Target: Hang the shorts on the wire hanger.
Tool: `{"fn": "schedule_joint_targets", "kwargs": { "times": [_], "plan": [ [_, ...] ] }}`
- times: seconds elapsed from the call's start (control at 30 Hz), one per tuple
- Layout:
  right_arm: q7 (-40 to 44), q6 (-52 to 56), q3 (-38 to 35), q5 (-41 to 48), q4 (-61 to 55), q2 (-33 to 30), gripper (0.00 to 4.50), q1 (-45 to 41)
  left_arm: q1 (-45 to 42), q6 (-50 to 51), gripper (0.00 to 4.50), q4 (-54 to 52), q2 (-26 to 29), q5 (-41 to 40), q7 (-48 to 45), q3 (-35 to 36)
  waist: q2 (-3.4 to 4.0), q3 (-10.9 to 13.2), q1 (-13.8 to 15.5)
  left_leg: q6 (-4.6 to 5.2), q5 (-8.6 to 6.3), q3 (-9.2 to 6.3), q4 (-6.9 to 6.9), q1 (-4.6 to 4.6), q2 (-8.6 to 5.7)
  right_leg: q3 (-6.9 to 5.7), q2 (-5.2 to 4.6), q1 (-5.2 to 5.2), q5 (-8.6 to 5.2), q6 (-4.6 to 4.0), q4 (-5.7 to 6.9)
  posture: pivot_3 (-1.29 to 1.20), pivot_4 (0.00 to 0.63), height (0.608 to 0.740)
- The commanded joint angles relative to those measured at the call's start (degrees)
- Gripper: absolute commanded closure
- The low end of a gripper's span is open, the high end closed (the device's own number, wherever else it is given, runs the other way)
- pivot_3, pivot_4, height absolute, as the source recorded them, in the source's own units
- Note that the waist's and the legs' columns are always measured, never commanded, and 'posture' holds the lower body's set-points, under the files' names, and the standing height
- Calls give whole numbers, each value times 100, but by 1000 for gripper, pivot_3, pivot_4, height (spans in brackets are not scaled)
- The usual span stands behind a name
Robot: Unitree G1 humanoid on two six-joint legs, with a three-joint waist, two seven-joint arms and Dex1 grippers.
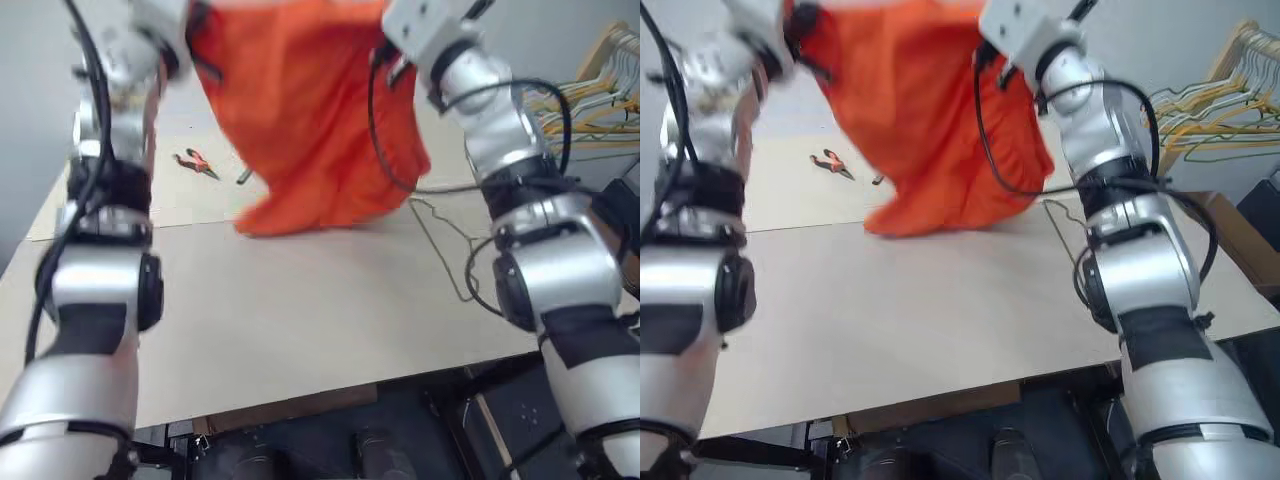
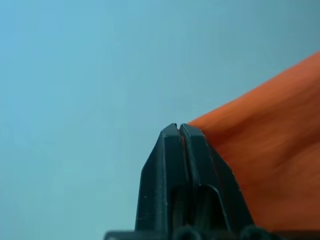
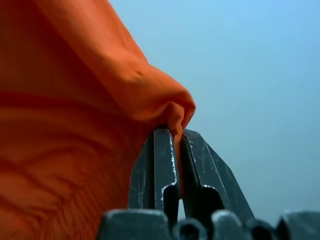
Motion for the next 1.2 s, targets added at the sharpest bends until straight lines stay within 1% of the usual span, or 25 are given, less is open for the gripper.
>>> {"fn": "schedule_joint_targets", "kwargs": {
  "times": [0.03,0.1,0.17,0.23,0.3,0.33,0.37,0.4,0.47,0.53,0.57,0.6,0.67,0.73,0.77,0.83,0.9,0.97,1.0,1.07,1.2],
  "plan": [
    [-1590,-1420,-371,-11,316,-225,4468,-476,-672,-1639,4500,765,284,711,1850,-70,0,0,-68,0,0,0,-43,-1,-10,-9,-14,-32,-1,2,-2,-149,0,740],
    [-1889,-1967,-277,-166,368,-351,4468,-378,-641,-2219,4500,901,377,1014,2154,-245,1,-1,-158,-1,-1,4,-94,5,-18,-20,-22,-51,-9,15,-4,-148,0,740],
    [-1762,-2328,-165,-259,402,-449,4468,-55,-304,-2654,4500,868,400,1092,1982,-309,1,-1,-188,-2,-1,19,-127,19,-19,-36,-22,-49,-13,21,-9,-153,0,740],
    [-1295,-2617,-81,-251,415,-549,4468,431,313,-3164,4500,633,491,1255,1641,-505,3,-15,-221,-2,-1,21,-124,24,-17,-39,-22,-32,-19,31,-22,-151,0,740],
    [-835,-2944,70,-305,309,-702,4468,972,1095,-3426,4500,163,507,1036,1016,-493,3,-15,-259,0,0,23,-120,83,-17,-48,-21,68,-22,34,-69,-153,0,740],
    [-619,-3135,166,-349,206,-790,4468,1256,1560,-3439,4500,-206,507,844,631,-456,4,-16,-285,10,6,27,-110,98,-18,-47,-21,105,-22,33,-101,-154,4,740],
    [-133,-3453,301,-329,10,-912,4468,1719,2349,-3434,4500,-923,578,626,161,-476,4,-16,-307,21,12,27,-95,111,-22,-44,-25,129,-18,31,-103,-159,18,740],
    [324,-3734,428,-291,-190,-1021,4468,2133,3096,-3284,4500,-1699,641,407,-234,-482,4,-15,-336,27,9,27,-67,123,-20,-38,-28,147,-15,33,-91,-160,24,740],
    [1117,-4028,539,-86,-544,-1149,4468,2675,4092,-2853,4500,-2929,795,58,-931,-467,5,-15,-393,30,7,15,-40,130,-11,-17,-28,152,-2,35,-79,-166,38,740],
    [2127,-4308,779,250,-1119,-1345,4468,3418,5279,-2125,4500,-4360,1164,-378,-1746,-431,7,5,-474,41,12,-3,-16,121,-4,-3,-28,136,11,33,-57,-170,56,740],
    [2490,-4348,834,389,-1371,-1412,4468,3683,5679,-1806,4500,-4876,1295,-525,-2052,-390,7,6,-505,41,18,-7,-16,115,1,2,-26,127,19,30,-56,-170,56,740],
    [2929,-4365,935,581,-1691,-1515,4468,4008,6157,-1563,4500,-5366,1572,-652,-2460,-355,8,7,-511,40,18,-11,-16,122,6,7,-24,131,19,29,-48,-169,65,740],
    [3535,-4365,1071,790,-2212,-1696,4468,4479,6862,-1281,4500,-6016,2121,-860,-3233,-290,5,24,-529,38,20,-11,-10,131,10,18,-23,131,18,30,-26,-168,76,740],
    [4053,-4232,1167,916,-2691,-1885,4468,4840,7366,-757,4500,-6538,2587,-1088,-3769,-177,6,45,-472,48,13,-6,-13,175,10,36,-25,157,12,28,-26,-167,86,740],
    [4269,-4141,1195,962,-2949,-1978,4468,5043,7602,-648,4500,-6713,2857,-1158,-4068,-120,7,58,-448,91,-14,2,-15,195,11,49,-27,165,6,28,-23,-167,89,740],
    [4585,-4041,1233,999,-3333,-2124,4468,5340,7948,-285,4500,-7012,3263,-1228,-4516,-33,6,79,-383,91,-14,1,-14,245,15,50,-27,215,-16,58,-20,-167,93,740],
    [4866,-3868,1250,1022,-3785,-2289,4468,5672,8351,-336,4500,-7214,3661,-1318,-5027,88,1,103,-301,84,-19,3,-17,298,20,50,-26,260,-29,50,-21,-170,103,740],
    [5062,-3716,1232,981,-4189,-2442,4468,5984,8805,-275,4500,-7478,4046,-1442,-5537,231,-1,117,-218,49,-37,7,-19,304,24,53,-25,256,-37,38,-15,-177,109,740],
    [5067,-3676,1185,931,-4328,-2483,4468,6108,9017,-253,4500,-7631,4170,-1475,-5687,317,4,127,-170,52,-35,12,-23,304,26,57,-24,251,-37,34,-12,-178,111,740],
    [5062,-3616,1095,836,-4531,-2545,4468,6277,9426,-21,4500,-8001,4314,-1614,-5918,542,5,174,-117,81,-19,22,-25,302,26,65,-23,239,-36,17,-3,-186,119,740],
    [4943,-3486,961,643,-4776,-2596,4468,6459,10253,180,4500,-8673,4419,-1769,-6399,1063,3,216,-39,77,-22,31,-26,289,30,70,-18,219,-35,-2,1,-193,126,740]
  ]
}}
